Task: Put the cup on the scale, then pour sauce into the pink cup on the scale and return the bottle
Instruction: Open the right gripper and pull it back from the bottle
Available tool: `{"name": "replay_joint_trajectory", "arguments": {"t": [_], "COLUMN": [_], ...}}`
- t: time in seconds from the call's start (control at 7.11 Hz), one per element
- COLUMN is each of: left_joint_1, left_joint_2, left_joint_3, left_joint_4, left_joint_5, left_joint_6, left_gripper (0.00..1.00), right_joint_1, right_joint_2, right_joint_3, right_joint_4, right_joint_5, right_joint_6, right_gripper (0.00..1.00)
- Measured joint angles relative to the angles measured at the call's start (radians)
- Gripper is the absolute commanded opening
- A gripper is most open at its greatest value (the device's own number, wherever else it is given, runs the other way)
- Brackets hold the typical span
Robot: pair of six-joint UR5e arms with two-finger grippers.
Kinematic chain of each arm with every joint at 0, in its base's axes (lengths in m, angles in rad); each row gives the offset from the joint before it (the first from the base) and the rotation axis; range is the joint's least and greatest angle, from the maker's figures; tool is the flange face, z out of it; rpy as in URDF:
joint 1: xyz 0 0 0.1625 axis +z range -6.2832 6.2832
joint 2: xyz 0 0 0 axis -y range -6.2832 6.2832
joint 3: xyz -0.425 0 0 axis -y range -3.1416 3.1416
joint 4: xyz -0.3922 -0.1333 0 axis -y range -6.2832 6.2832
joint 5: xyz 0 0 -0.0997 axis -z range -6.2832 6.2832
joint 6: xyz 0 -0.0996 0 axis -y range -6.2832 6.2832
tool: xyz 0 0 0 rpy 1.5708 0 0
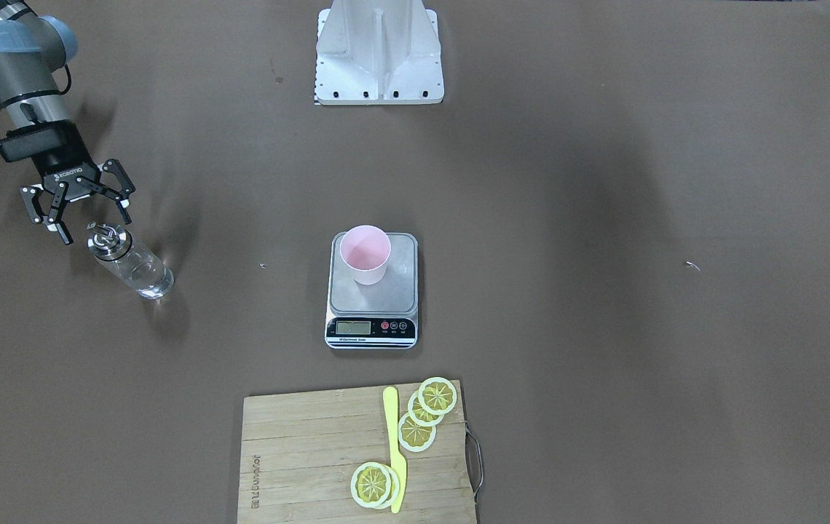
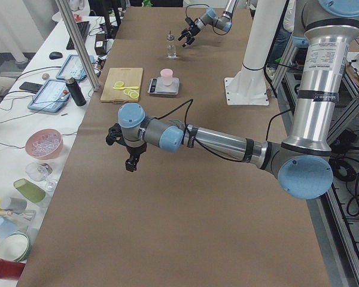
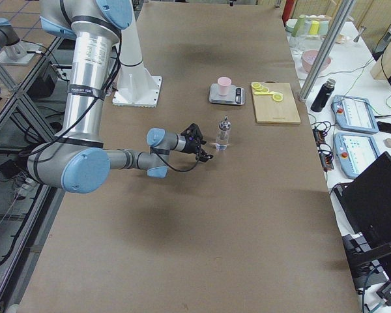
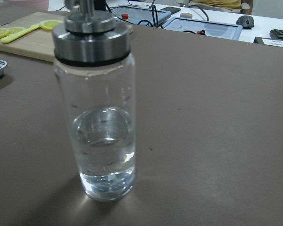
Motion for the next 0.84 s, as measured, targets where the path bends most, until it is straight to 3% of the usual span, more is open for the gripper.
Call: {"name": "replay_joint_trajectory", "arguments": {"t": [0.42, 0.56, 0.84], "left_joint_1": [-0.001, -0.001, -0.003], "left_joint_2": [0.005, 0.006, 0.008], "left_joint_3": [0.0, 0.0, 0.0], "left_joint_4": [-0.001, -0.001, -0.001], "left_joint_5": [-0.001, -0.001, -0.005], "left_joint_6": [0.002, 0.005, 0.009], "left_gripper": [1.0, 1.0, 1.0], "right_joint_1": [0.047, 0.127, 0.37], "right_joint_2": [-0.072, -0.072, -0.027], "right_joint_3": [-0.027, -0.039, -0.102], "right_joint_4": [0.103, 0.11, 0.052], "right_joint_5": [0.019, 0.095, 0.355], "right_joint_6": [-0.002, -0.008, -0.031], "right_gripper": [1.0, 1.0, 1.0]}}
